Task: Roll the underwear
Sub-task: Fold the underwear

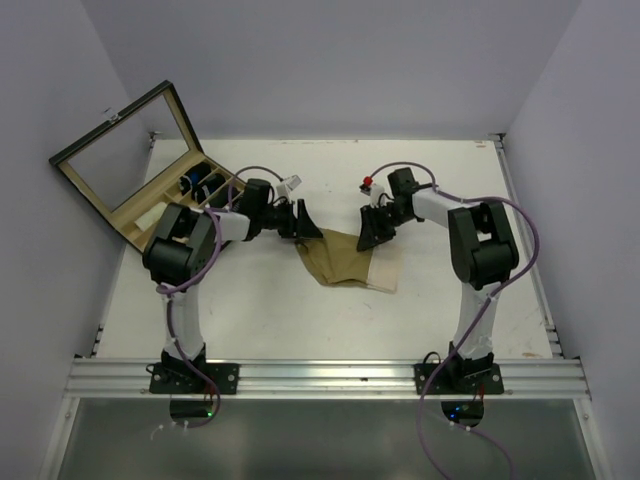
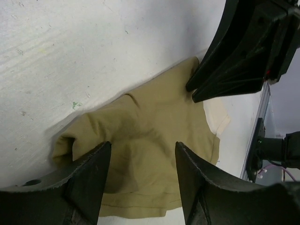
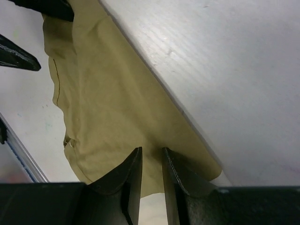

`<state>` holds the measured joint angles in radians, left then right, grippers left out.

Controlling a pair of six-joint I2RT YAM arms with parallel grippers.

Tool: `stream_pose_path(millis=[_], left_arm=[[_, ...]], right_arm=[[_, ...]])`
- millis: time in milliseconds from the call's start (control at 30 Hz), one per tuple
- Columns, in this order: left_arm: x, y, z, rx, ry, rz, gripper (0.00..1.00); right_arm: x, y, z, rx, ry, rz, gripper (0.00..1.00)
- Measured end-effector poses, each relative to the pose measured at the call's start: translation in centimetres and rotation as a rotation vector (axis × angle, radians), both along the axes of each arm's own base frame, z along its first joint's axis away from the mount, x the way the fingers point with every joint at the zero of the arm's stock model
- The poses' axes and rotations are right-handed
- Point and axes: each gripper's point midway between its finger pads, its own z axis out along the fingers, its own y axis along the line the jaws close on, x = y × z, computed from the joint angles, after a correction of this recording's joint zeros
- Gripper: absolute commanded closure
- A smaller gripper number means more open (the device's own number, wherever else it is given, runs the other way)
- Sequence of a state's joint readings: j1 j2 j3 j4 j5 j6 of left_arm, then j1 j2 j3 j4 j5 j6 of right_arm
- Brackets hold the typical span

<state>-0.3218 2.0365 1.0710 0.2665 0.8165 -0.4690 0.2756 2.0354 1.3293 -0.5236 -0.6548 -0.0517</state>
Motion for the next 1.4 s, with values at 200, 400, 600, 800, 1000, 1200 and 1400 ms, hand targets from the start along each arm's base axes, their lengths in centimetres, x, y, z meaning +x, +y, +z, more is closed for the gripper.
stream_pose_path(millis=[200, 400, 600, 800, 1000, 1200, 1400], left_arm=[[-0.2, 0.5, 0.1, 0.040, -0.020, -0.007, 0.37], [-0.7, 0.8, 0.6, 0.060, -0.046, -0.036, 0.31], [-1.7, 0.1, 3.7, -0.010, -0.092, -0.100, 0.34], [-3.9, -2.6, 10.0, -0.049, -0.294, -0.218, 0.43], [-9.2, -7.8, 10.5, -0.107, -0.287, -0.368, 0.52], [-11.0, -9.2, 3.8, -0.085, -0.064, -0.369, 0.55], [-13.3, -8.0, -1.2, -0.038, 0.107, -0.376, 0.60]], right_arm=[[0.3, -1.3, 0.0, 0.030, 0.022, -0.039, 0.72], [-0.5, -0.8, 0.4, 0.073, 0.034, 0.003, 0.68], [-2.2, -0.3, 2.3, 0.137, 0.075, 0.045, 0.69], [-3.1, -0.3, 8.1, 0.176, -0.041, 0.025, 0.70], [-6.2, -1.0, 6.0, 0.167, 0.072, -0.050, 0.72], [-5.4, -2.5, 1.6, 0.153, 0.214, -0.149, 0.73], [-5.8, -2.5, -0.3, 0.167, 0.301, -0.173, 0.73]])
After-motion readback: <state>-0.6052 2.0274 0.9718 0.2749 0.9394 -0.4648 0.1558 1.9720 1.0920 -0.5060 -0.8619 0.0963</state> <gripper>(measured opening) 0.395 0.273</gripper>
